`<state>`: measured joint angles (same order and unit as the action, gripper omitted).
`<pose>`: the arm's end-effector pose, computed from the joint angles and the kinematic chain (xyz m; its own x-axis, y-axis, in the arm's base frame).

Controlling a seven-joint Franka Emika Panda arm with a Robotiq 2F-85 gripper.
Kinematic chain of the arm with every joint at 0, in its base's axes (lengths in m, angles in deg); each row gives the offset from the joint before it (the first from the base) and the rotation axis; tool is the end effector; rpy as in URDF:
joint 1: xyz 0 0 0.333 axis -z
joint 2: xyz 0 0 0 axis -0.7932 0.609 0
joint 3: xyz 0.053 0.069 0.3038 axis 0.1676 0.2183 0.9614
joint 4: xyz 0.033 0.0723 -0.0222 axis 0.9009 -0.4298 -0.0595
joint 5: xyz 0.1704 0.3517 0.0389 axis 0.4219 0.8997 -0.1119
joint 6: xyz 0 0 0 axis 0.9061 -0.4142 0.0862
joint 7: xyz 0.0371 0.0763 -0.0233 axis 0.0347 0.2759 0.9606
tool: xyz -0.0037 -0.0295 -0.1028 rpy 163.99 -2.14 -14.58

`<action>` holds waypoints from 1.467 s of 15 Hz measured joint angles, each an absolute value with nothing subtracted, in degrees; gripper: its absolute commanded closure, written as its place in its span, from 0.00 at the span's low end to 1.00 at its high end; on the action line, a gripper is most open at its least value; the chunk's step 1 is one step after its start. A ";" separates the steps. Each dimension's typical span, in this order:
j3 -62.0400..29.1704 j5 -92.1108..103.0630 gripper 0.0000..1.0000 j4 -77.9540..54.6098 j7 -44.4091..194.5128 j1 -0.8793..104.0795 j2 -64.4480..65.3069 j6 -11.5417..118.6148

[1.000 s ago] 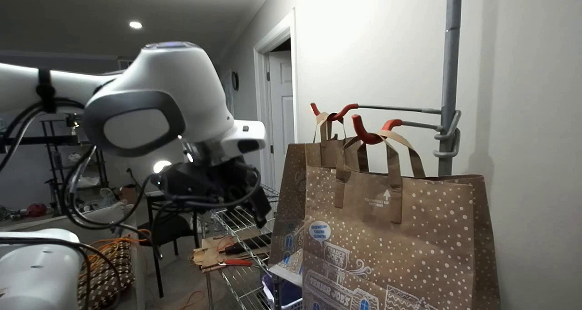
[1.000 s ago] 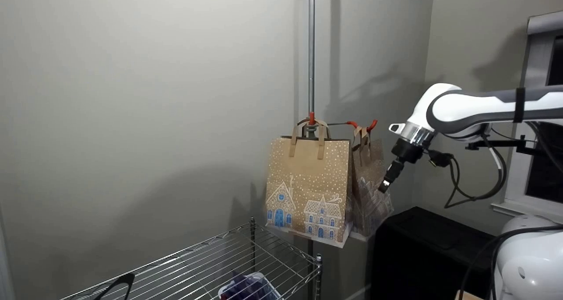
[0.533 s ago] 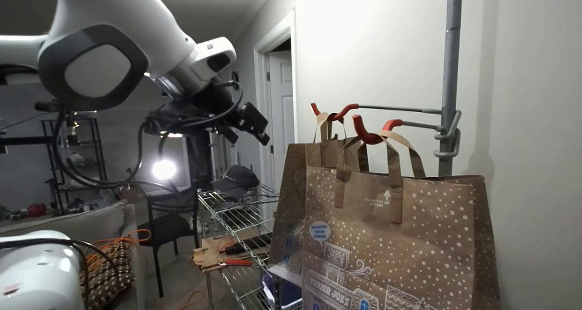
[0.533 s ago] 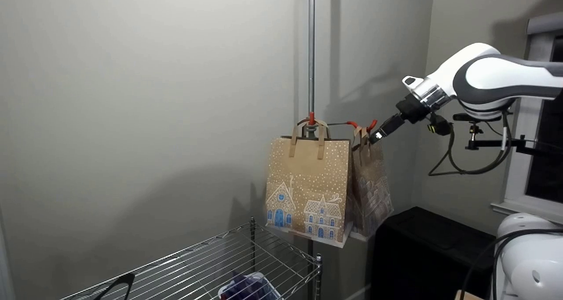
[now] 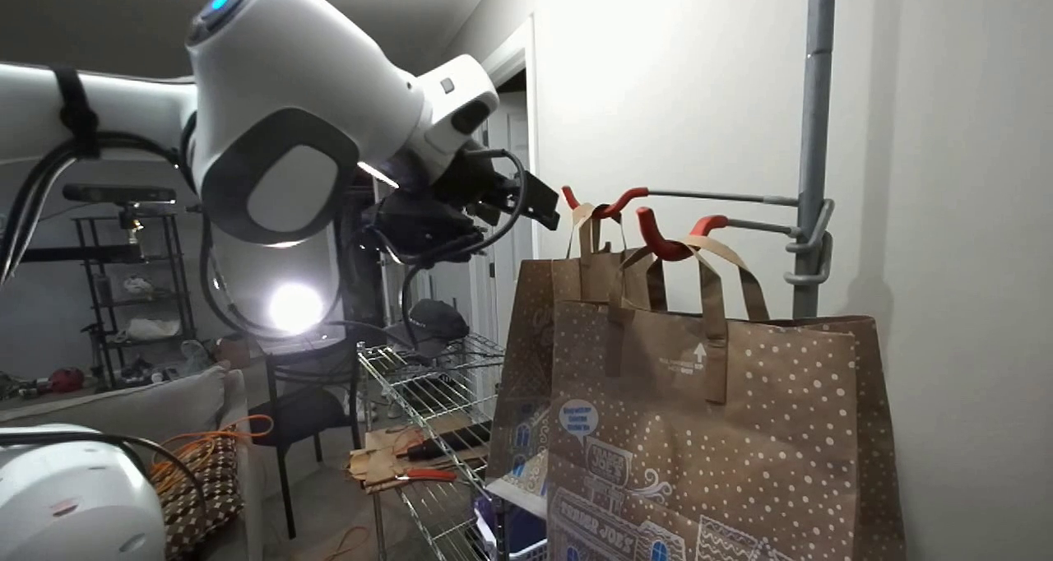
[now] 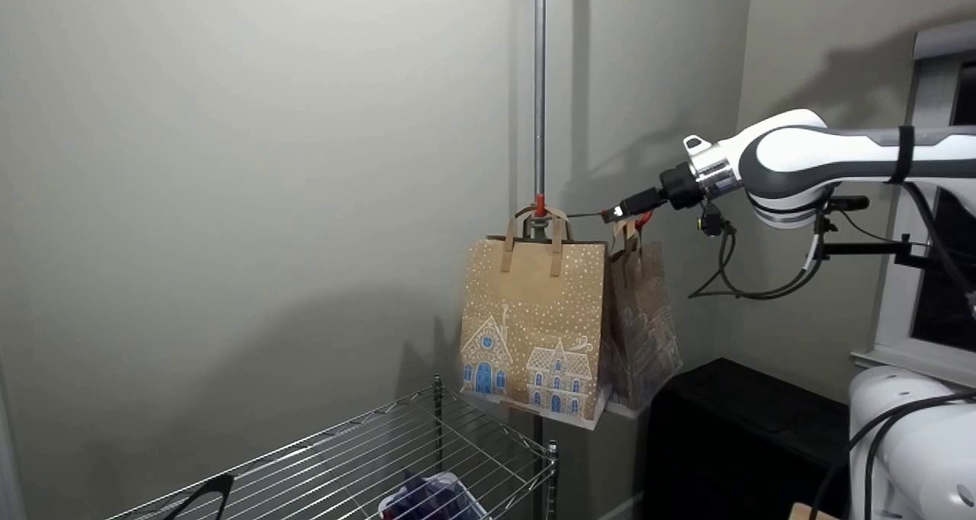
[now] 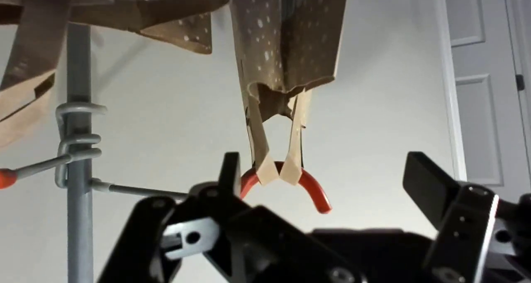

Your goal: Take the bags off of the hanger

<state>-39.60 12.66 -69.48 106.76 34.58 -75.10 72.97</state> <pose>0.3161 -0.1105 0.6276 0.4460 0.0750 0.8919 0.2775 -0.9590 -0.0581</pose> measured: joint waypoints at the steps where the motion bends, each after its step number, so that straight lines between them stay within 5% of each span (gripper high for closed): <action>1: -40.75 12.66 0.00 -68.66 106.96 32.92 -74.15 73.56; 22: -50.94 17.77 0.00 -58.76 117.03 20.88 -64.25 63.83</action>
<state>-50.94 17.77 -58.76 117.03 20.88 -64.25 63.83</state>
